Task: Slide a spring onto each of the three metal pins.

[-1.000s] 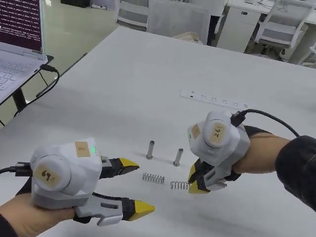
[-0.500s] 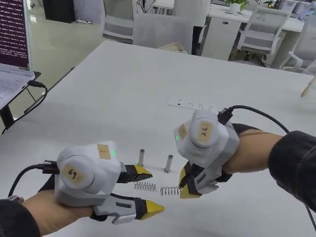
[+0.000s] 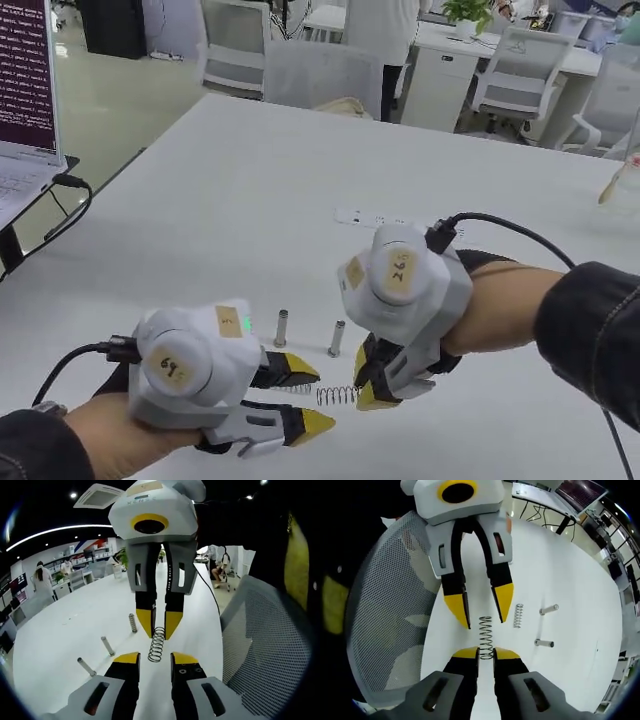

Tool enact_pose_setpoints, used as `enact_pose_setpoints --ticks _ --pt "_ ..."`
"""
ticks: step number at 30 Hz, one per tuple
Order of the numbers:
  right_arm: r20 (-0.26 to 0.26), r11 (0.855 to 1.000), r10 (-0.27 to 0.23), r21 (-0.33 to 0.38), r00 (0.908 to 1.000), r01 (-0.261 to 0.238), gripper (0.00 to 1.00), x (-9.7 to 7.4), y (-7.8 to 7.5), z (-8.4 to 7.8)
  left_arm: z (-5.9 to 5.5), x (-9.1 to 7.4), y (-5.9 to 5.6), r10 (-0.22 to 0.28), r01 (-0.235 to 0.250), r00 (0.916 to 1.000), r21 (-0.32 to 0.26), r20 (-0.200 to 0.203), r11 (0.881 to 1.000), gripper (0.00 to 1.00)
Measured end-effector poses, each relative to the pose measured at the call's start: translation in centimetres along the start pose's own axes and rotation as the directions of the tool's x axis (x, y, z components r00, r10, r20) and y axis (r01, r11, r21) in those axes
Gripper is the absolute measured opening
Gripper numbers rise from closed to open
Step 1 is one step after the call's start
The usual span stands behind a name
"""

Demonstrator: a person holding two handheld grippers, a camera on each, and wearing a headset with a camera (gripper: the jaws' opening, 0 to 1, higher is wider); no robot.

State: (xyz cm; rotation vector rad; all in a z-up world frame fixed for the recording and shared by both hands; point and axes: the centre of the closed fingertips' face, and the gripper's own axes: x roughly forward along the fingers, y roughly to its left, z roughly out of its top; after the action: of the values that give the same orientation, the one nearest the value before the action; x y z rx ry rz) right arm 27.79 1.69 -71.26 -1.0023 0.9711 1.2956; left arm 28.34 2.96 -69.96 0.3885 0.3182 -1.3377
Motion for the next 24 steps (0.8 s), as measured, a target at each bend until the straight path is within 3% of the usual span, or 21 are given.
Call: enact_pose_setpoints --ticks 9,16,24 --pt "-0.008 1.000 0.004 0.006 1.0000 -0.004 0.08 -0.03 0.13 -0.07 -0.03 0.08 -0.05 0.003 -0.003 1.0000 0.012 0.001 1.000 0.04" --pt "-0.010 1.000 0.007 0.009 0.9999 -0.007 0.08 -0.07 0.31 -0.16 -0.08 0.18 -0.27 -0.001 0.001 1.0000 0.020 -0.004 1.000 0.03" --pt "0.027 1.000 0.005 0.014 0.9996 -0.006 0.08 -0.39 0.38 -0.09 0.23 -0.03 -0.35 -0.011 0.011 0.9999 0.026 0.010 1.000 0.03"
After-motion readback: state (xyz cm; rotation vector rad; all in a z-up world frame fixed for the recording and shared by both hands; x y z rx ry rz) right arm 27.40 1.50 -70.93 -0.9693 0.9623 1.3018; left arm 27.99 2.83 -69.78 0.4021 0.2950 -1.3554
